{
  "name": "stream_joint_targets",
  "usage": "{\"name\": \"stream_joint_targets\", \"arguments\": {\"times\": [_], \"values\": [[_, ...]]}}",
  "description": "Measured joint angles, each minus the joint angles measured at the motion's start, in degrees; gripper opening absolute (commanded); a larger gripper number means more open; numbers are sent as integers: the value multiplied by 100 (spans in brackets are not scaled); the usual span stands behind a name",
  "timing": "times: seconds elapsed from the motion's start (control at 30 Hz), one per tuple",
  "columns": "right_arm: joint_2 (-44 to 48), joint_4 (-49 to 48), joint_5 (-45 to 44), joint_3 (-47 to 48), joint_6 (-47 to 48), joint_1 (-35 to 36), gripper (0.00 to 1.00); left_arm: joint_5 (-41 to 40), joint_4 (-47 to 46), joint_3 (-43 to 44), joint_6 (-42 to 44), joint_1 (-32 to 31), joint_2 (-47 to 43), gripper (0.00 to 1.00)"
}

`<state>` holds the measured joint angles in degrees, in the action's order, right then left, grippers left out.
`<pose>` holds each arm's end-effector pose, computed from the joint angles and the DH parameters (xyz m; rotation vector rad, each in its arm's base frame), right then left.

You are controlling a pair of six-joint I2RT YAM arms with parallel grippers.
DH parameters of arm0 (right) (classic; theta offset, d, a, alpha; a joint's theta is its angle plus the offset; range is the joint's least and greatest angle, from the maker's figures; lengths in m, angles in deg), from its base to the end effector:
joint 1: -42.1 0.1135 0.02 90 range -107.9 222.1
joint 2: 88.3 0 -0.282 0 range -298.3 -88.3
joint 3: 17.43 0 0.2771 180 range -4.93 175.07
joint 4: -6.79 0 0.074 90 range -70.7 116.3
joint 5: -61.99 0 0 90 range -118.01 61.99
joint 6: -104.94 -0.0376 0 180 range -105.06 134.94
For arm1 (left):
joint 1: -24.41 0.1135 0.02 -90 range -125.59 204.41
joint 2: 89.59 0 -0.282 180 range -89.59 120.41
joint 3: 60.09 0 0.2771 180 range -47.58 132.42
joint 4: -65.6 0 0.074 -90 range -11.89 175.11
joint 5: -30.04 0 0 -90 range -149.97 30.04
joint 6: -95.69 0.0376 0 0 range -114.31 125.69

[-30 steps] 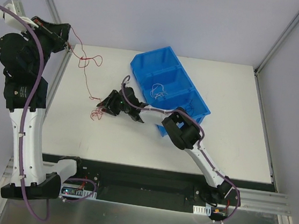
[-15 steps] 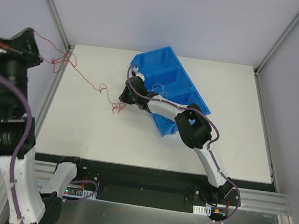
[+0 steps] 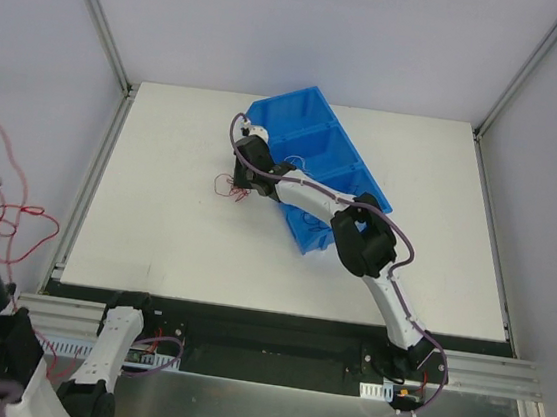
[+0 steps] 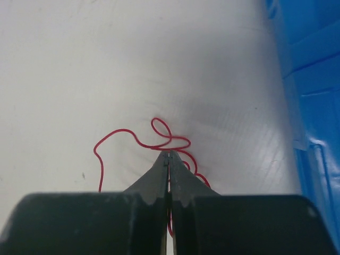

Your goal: Untangle the cables

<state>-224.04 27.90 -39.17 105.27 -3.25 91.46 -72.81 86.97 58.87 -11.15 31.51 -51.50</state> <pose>0.3857 0.4382 0.1855 -0.4789 2.1389 0.4672 -0.1021 -0.0043 0.6564 -0.3242 0.4733 -0.1056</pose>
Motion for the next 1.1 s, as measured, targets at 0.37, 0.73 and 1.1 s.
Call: {"name": "stream_joint_targets", "arguments": {"times": [0.37, 0.73, 1.1], "values": [[407, -581, 581, -323, 852, 299, 0, 1139, 442, -2579, -374, -2, 1097, 0], [1241, -2063, 2776, -1250, -79, -717, 0, 271, 581, -4592, -195, -2, 940, 0], [1259, -2575, 4013, -1261, -800, -1082, 1, 1167, 337, -5261, -240, 131, 2070, 0]]}}
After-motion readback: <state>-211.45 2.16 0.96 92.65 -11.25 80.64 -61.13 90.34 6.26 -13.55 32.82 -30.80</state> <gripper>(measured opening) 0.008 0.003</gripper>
